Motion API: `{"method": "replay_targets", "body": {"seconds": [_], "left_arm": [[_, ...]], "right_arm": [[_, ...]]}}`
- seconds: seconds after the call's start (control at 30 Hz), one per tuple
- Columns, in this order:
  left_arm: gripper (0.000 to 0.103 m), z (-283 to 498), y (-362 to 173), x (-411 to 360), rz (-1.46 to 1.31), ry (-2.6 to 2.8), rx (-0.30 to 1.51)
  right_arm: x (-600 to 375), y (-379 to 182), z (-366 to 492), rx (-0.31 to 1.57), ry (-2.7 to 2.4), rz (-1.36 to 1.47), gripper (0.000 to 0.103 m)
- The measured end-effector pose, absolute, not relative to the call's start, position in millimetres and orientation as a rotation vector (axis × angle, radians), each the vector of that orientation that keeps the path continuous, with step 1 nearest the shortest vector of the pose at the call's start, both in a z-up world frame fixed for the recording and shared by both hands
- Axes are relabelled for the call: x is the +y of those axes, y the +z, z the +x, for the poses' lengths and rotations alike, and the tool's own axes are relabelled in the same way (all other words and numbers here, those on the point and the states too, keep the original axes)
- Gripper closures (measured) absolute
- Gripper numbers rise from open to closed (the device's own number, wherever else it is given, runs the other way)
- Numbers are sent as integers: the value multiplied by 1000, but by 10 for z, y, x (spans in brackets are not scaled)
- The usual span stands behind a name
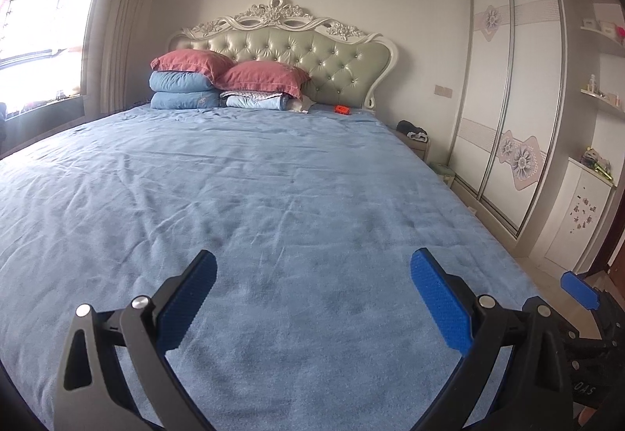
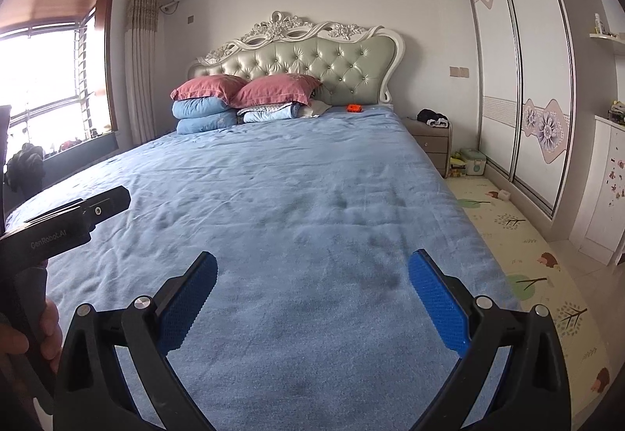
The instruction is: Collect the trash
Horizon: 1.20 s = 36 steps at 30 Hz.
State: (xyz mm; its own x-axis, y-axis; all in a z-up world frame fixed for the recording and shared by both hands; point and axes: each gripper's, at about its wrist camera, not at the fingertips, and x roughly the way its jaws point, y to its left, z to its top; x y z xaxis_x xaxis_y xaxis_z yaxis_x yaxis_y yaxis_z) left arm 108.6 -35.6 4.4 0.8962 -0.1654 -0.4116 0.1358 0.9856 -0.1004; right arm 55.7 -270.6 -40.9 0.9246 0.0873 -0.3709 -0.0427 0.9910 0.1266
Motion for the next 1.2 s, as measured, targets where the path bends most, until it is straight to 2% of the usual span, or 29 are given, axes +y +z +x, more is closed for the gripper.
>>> {"method": "replay_targets", "body": {"seconds": [1.2], "left_arm": [[4,1094,74,-461,-20,-108,431]], "right_arm": [[-2721,-428,561,421,65,112,8]]}}
